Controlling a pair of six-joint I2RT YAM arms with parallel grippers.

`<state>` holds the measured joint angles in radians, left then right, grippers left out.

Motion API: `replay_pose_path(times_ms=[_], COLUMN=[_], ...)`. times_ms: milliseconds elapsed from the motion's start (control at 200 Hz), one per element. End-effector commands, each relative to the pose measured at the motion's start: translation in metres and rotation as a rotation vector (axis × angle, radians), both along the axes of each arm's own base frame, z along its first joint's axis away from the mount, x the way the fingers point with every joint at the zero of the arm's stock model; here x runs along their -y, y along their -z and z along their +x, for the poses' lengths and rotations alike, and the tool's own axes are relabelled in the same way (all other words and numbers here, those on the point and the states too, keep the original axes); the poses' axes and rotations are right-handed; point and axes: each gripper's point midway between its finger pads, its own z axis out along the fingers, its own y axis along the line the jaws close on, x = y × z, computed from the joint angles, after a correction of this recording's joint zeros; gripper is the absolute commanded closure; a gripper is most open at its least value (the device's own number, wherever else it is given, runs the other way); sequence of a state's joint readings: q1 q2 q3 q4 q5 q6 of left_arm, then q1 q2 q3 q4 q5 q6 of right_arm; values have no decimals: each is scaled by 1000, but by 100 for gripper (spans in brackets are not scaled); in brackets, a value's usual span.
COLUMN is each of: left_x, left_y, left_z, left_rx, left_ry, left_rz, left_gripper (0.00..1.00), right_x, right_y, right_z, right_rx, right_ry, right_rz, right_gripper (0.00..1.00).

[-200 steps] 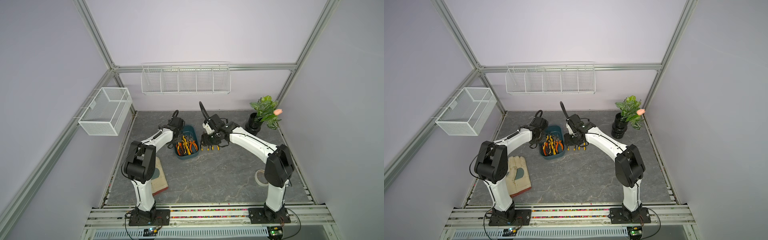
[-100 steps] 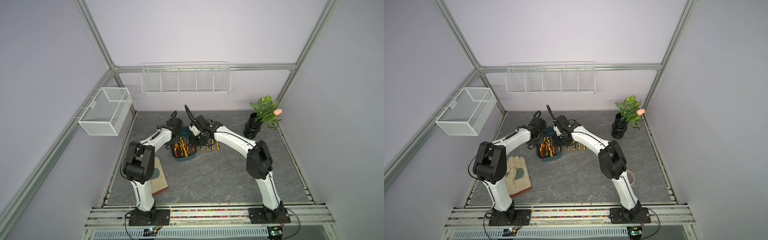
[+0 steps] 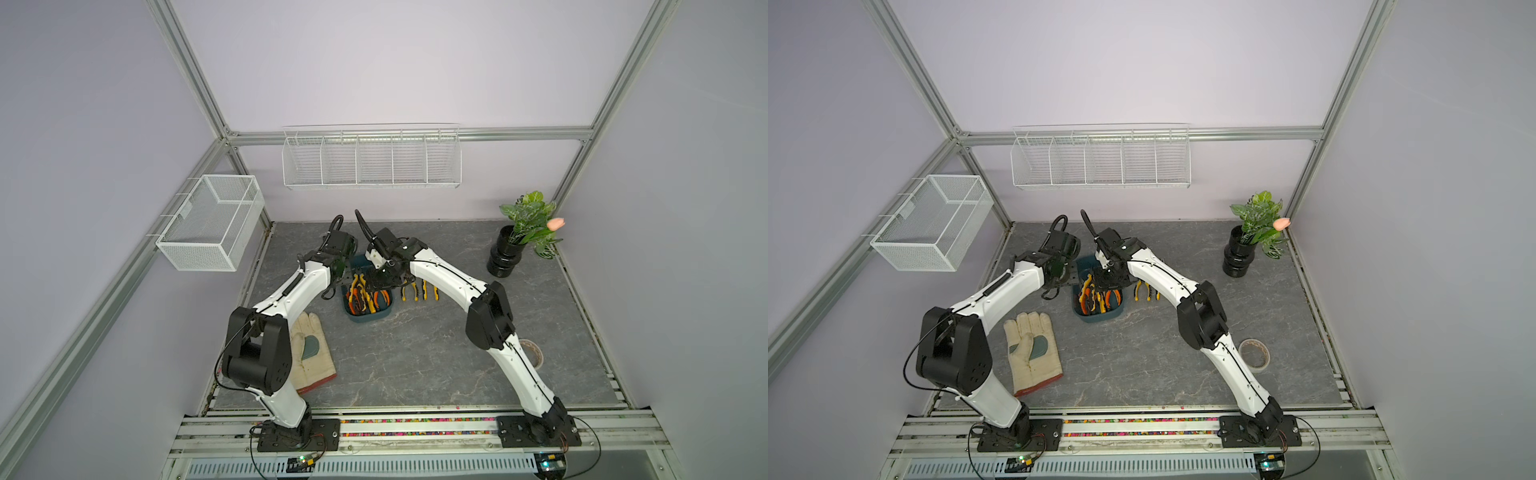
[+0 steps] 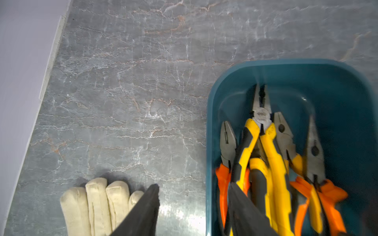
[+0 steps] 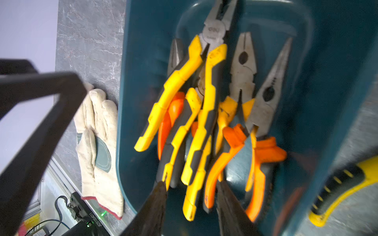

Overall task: Take the pliers out of the storage box
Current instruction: Adjust the storage box at the center of the board, then pick up the pliers from the storage box.

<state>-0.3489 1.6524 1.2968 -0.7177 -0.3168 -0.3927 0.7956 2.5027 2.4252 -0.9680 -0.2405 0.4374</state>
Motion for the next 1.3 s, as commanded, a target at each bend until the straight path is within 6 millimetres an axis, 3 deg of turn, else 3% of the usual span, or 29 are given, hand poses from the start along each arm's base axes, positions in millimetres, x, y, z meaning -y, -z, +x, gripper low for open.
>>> replay_pose_path(times_ms=[0, 625, 1179, 1294], left_x=[0, 3, 5, 6], left_y=[-3, 3, 6, 7], left_z=[-9, -19, -18, -18], left_rx=[-11, -19, -25, -27], left_ry=[-12, 6, 12, 12], left_rz=[-33, -64, -72, -72], left_gripper=[44, 45, 45, 45], right_x=[2, 6, 1, 2], right_y=[16, 45, 65, 70], right_z=[-16, -11, -10, -12], right_rx=[-64, -73, -92, -102], right_ry=[-37, 8, -2, -4], right_rz=[-66, -155, -157, -164], right_gripper=[57, 62, 71, 78])
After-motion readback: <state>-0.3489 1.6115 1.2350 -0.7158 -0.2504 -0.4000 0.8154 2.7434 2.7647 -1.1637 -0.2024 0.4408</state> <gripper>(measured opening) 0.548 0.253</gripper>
